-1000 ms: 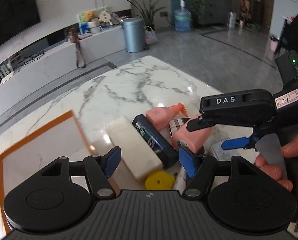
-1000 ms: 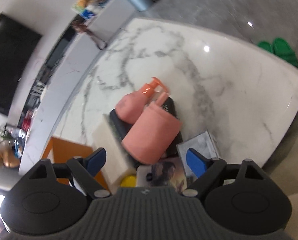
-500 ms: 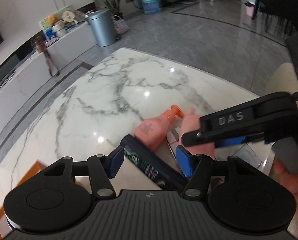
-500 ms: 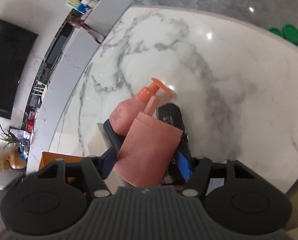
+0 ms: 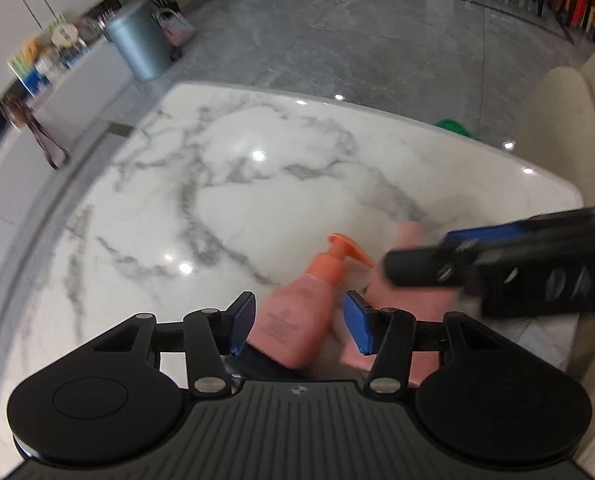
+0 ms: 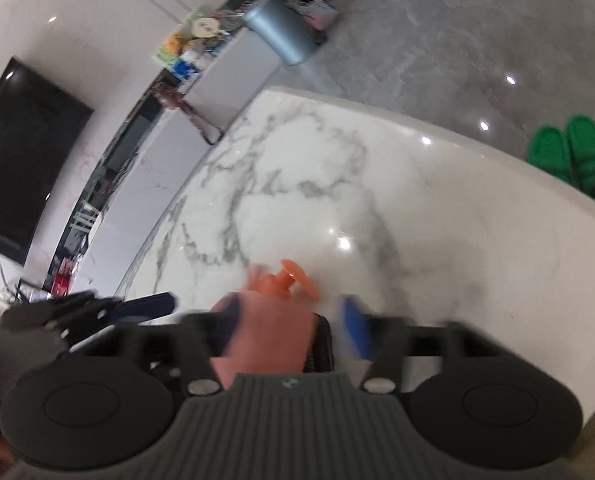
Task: Organize rigid objects
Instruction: 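Grasp the pink spouted cup with the right tool while the left tool approaches the pink pump bottle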
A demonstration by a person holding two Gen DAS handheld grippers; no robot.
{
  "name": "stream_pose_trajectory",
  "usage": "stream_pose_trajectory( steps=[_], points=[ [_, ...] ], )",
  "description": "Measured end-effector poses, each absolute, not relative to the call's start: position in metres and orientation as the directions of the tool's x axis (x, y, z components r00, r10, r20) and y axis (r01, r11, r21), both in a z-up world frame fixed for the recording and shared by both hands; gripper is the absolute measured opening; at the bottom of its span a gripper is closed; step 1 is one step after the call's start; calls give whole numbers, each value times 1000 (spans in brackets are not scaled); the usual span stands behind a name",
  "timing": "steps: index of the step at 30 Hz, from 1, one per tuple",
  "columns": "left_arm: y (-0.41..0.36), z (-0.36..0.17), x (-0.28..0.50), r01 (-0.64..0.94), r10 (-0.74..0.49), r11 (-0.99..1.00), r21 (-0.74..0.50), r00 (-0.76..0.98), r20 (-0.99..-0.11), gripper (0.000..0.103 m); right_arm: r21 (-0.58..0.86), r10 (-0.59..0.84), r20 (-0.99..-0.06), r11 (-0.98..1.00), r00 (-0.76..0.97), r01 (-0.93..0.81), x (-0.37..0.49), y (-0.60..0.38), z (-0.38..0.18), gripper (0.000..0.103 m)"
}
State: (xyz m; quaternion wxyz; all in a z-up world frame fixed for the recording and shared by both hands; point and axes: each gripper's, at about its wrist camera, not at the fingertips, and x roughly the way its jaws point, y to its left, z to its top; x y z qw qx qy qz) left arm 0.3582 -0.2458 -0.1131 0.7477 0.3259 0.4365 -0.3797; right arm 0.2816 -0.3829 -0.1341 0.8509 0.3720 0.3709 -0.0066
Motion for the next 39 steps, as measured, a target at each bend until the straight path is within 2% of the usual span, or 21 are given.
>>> stream_pose_trajectory(
  steps=[2,8,15,21,30,34,39],
  points=[
    [-247,-117,356,857,-272,497,135,302,-914,55,625,289,-645,733,707,270,285,-378,-137,64],
    [-242,-117,342,861,-272,486,149,310,-911,55,650,345,-699,672,626,356,289,-383,-165,65],
    [-237,-112,322,865,-284,497,71,239,-928,52,680,342,-686,617,642,396,278,-398,-167,72],
    [-237,-114,303,859,-288,510,46,221,-932,52,674,310,-709,563,634,479,255,-410,-158,77],
    [-245,-111,279,854,-327,520,12,212,-921,52,628,212,-752,518,624,581,214,-431,-142,77],
    [-254,-119,276,846,-349,533,-25,193,-917,41,649,265,-750,474,606,595,205,-432,-146,77],
    [-261,-129,274,834,-388,544,-88,158,-908,37,672,304,-739,395,601,626,212,-429,-161,77]
  ],
)
